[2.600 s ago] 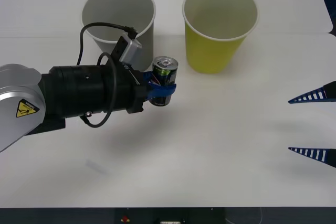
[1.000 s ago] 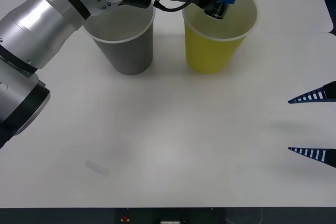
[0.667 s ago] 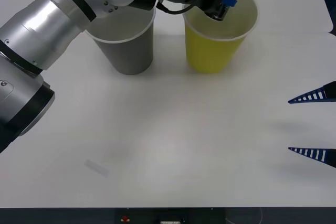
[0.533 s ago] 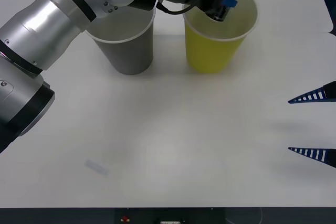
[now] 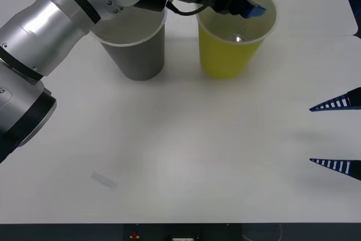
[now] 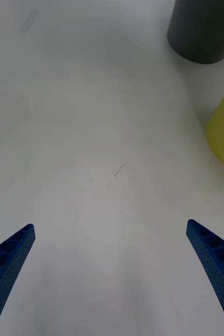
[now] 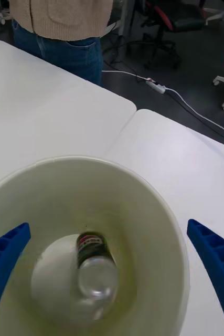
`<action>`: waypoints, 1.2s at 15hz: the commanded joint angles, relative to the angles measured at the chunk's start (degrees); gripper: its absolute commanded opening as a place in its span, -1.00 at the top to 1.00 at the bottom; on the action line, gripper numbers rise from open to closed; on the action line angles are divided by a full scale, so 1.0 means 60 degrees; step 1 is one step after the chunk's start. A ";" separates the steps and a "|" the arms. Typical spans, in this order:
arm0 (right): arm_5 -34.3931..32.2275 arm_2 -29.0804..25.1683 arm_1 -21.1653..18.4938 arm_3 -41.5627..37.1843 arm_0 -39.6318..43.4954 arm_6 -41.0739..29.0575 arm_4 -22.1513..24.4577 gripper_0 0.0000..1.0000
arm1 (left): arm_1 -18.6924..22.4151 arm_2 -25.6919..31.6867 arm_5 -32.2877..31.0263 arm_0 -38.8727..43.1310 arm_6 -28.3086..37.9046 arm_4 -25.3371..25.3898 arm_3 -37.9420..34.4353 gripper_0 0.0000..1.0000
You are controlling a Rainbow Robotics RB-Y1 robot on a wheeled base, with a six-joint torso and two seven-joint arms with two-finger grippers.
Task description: Put the can into the green bin and the plastic bottle into the gray bin
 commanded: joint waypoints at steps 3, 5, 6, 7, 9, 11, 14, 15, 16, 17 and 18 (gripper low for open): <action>0.0000 0.0000 0.0000 0.0000 0.0000 0.0000 0.0000 -1.00 | 0.1067 0.0132 0.0046 0.1295 -0.0671 0.0775 -0.2023 -1.00; 0.0000 0.0000 0.0000 0.0000 0.0000 0.0000 0.0000 -1.00 | 0.1785 0.0381 0.0046 0.2305 -0.0803 0.0863 -0.3605 -1.00; 0.0000 0.0000 0.0000 0.0000 0.0000 0.0000 0.0000 -1.00 | 0.2063 0.0498 0.0031 0.2701 -0.0847 0.0834 -0.4191 -1.00; 0.0000 0.0000 0.0000 0.0000 0.0000 0.0000 0.0000 -1.00 | 0.2502 0.0630 0.0046 0.3272 -0.0935 0.0819 -0.5026 -1.00; 0.0000 0.0000 0.0000 0.0000 0.0000 0.0000 0.0000 -1.00 | 0.3235 0.0893 0.0016 0.4210 -0.1052 0.0834 -0.6213 -1.00; 0.0000 0.0000 0.0000 0.0000 0.0000 0.0000 0.0000 -1.00 | 0.3982 0.1230 -0.0057 0.5118 -0.1125 0.0834 -0.7326 -1.00; 0.0000 0.0000 0.0000 0.0000 0.0000 0.0000 0.0000 -1.00 | 0.4348 0.2666 -0.1771 0.6363 -0.1389 0.0834 -0.8571 -1.00; 0.0000 0.0000 0.0000 0.0000 0.0000 0.0000 0.0000 -1.00 | 0.4436 0.3032 -0.2064 0.6744 -0.1462 0.0819 -0.8937 -1.00; 0.0000 0.0000 0.0000 0.0000 0.0000 0.0000 0.0000 -1.00 | 0.4626 0.3237 -0.2108 0.7169 -0.1521 0.0819 -0.9333 -1.00; 0.0000 0.0000 0.0000 0.0000 0.0000 0.0000 0.0000 -1.00 | 0.4905 0.3413 -0.2108 0.7652 -0.1623 0.0804 -0.9743 -1.00; 0.0000 0.0000 0.0000 0.0000 0.0000 0.0000 0.0000 -1.00 | 0.5081 0.3574 -0.2108 0.7989 -0.1726 0.0804 -0.9992 -1.00</action>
